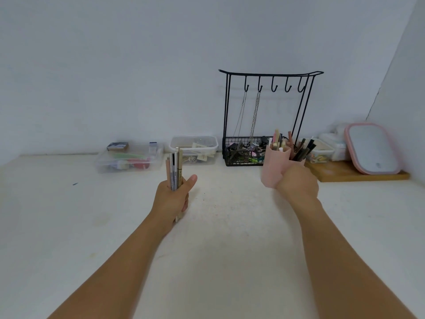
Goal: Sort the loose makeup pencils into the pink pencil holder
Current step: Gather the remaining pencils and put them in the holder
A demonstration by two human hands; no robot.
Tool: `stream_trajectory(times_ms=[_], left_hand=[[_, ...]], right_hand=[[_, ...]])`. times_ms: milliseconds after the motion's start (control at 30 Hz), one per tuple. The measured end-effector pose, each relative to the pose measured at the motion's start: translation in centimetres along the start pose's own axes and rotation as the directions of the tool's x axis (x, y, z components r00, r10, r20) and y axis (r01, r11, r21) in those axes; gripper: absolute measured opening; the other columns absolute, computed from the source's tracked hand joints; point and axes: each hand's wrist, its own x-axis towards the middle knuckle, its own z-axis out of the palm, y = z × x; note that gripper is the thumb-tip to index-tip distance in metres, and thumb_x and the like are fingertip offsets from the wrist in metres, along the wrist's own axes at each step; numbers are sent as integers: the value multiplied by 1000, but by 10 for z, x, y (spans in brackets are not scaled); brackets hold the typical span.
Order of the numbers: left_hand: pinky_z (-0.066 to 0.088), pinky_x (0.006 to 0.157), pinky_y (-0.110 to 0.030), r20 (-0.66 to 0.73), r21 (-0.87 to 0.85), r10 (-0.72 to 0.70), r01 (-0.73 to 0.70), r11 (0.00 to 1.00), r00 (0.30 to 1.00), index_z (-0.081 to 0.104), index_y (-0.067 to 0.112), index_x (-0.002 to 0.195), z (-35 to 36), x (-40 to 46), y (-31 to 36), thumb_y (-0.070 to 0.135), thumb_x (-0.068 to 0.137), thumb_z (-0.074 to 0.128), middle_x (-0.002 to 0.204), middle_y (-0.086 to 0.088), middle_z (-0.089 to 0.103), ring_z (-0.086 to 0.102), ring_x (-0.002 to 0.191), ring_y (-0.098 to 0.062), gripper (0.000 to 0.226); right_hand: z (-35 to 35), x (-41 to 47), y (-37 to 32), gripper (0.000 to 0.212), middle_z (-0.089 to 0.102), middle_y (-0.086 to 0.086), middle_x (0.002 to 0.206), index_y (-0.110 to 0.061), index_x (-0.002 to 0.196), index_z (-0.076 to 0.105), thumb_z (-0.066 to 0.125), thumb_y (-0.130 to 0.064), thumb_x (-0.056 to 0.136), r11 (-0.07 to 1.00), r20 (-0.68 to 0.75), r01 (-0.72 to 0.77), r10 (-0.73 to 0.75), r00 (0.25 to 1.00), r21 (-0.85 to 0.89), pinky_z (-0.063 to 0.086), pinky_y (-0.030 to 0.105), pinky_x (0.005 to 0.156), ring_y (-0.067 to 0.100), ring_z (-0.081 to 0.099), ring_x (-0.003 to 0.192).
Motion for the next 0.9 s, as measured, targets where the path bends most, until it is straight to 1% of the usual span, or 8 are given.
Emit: stream_trajectory(times_ms=[100, 333, 467, 533, 600, 667, 767, 900], left_hand=[[38, 52, -31, 2, 49, 22, -22, 999, 1000, 43, 17, 64, 2, -1, 0, 35, 90, 75, 51, -3, 43, 38, 45, -20, 46], [43, 53, -33, 63, 105, 71, -78, 991, 995, 48, 12, 66, 5, -7, 3, 31, 91, 75, 53, -9, 47, 42, 46, -23, 42], [42, 53, -33, 23, 142, 112, -114, 983, 994, 52, 9, 66, 6, -10, 4, 15, 92, 72, 53, -12, 48, 43, 46, -22, 33], [41, 52, -31, 4, 165, 146, -144, 976, 989, 52, 10, 65, 10, -15, 7, 6, 90, 69, 51, -10, 49, 43, 44, -21, 31], [43, 51, -26, 57, 150, 180, -187, 971, 982, 56, 13, 66, 19, -23, 12, 0, 90, 65, 51, 3, 57, 50, 45, -10, 29], [46, 73, -18, 196, 273, 181, -231, 934, 964, 67, 5, 95, 28, -29, 5, 4, 92, 64, 85, 7, 74, 63, 77, -2, 5], [45, 90, -21, 209, 399, 186, -258, 880, 960, 46, -5, 141, 31, -30, -6, -9, 88, 69, 127, -11, 57, 56, 117, -24, 58], [49, 77, -9, 204, 299, 218, -273, 914, 954, 52, -6, 132, 34, -36, 5, -1, 102, 52, 103, -1, 59, 63, 97, -4, 30]], right_hand=[[5, -11, -12, 6, 60, 8, 85, -12, 80, 58, 61, -9, 84, 996, 20, 84, -85, 996, 40, 43, 30, 66, 30, 60, 80], [25, -52, -60, 41, 32, -3, 59, -21, 55, 27, 56, -3, 79, 925, 141, 347, -368, 919, 153, 22, 25, 44, 22, 37, 58], [21, -71, -74, 20, 57, -3, 67, -18, 61, 57, 62, -13, 79, 826, 49, 444, -489, 871, 347, 43, 28, 53, 21, 55, 67], [7, -83, -83, 8, 69, -10, 85, -21, 82, 71, 72, -29, 81, 685, -62, 440, -501, 863, 580, 53, 20, 71, 3, 63, 80], [-7, -100, -94, 36, 69, -14, 95, -24, 99, 72, 79, -48, 74, 550, 66, 338, -588, 806, 764, 52, 16, 81, -3, 62, 89], [-3, -116, -102, 53, 68, -15, 101, -28, 107, 69, 83, -56, 64, 576, 238, 253, -641, 730, 777, 52, 19, 84, -1, 63, 95], [21, -131, -112, 24, 69, -12, 79, -25, 84, 69, 83, -42, 74, 562, 215, 149, -529, 821, 814, 50, 21, 72, 2, 66, 78], [23, -130, -113, 29, 60, 1, 61, -20, 66, 58, 74, -31, 86, 495, 190, 48, -420, 888, 867, 52, 31, 63, 14, 60, 60]])
